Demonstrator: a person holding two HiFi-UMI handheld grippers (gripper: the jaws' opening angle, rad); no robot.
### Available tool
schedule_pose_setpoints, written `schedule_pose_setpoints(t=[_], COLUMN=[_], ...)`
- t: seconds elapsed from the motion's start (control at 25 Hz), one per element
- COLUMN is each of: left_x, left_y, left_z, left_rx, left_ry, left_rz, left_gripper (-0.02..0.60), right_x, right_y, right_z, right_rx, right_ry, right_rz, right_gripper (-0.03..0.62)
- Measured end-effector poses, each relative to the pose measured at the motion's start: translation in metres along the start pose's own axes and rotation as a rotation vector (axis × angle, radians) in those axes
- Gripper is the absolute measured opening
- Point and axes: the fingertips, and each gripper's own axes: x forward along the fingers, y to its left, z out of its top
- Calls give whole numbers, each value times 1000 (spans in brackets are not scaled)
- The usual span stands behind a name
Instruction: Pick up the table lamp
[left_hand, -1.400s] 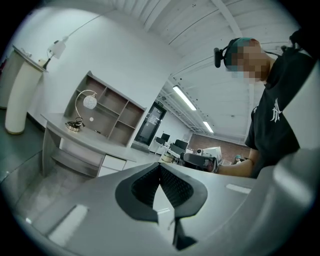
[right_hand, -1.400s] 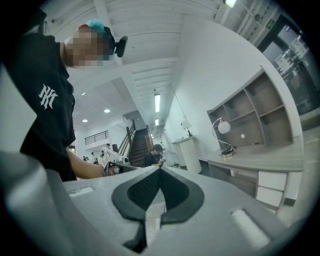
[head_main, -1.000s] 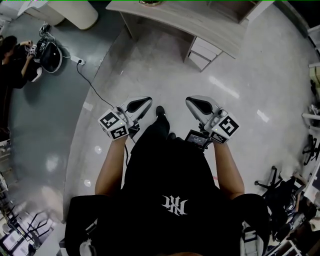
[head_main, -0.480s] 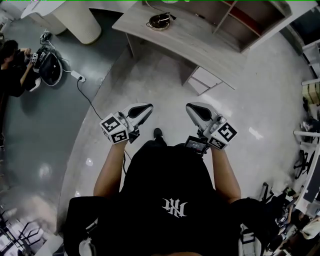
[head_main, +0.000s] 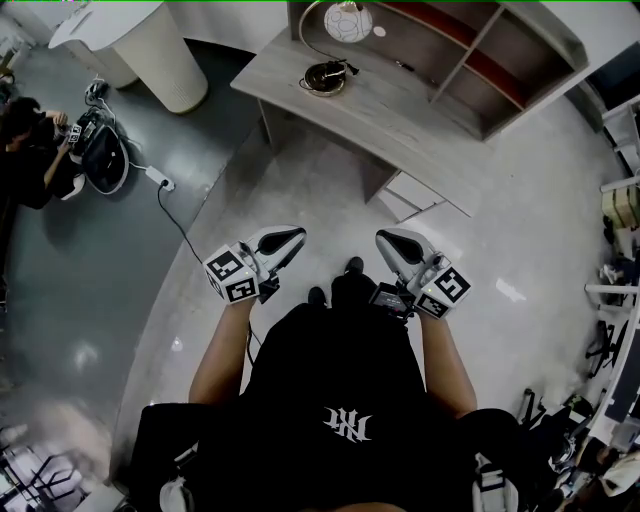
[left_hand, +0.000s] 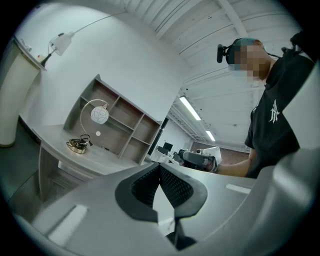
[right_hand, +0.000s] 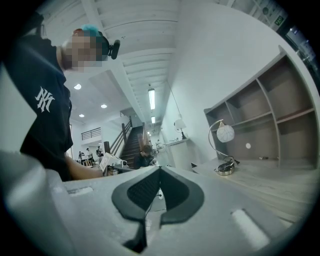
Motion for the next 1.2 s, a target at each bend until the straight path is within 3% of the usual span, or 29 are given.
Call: schedule_pose_setpoints(t=[0.52, 0.92, 1.2], left_x=[29, 59, 95], left_y=[74, 144, 193], left_z=[36, 85, 141], left_rx=[18, 31, 60], left_ry=[6, -18, -62], left_rz=[45, 110, 180], left_gripper=[-6, -5, -5], right_x=[63, 125, 162], right_y=[-80, -151, -205], right_z=[17, 46, 76], right_rx=[17, 19, 10], right_ry=[-26, -14, -28], right_rz=[52, 127, 200], right_gripper=[2, 2, 2])
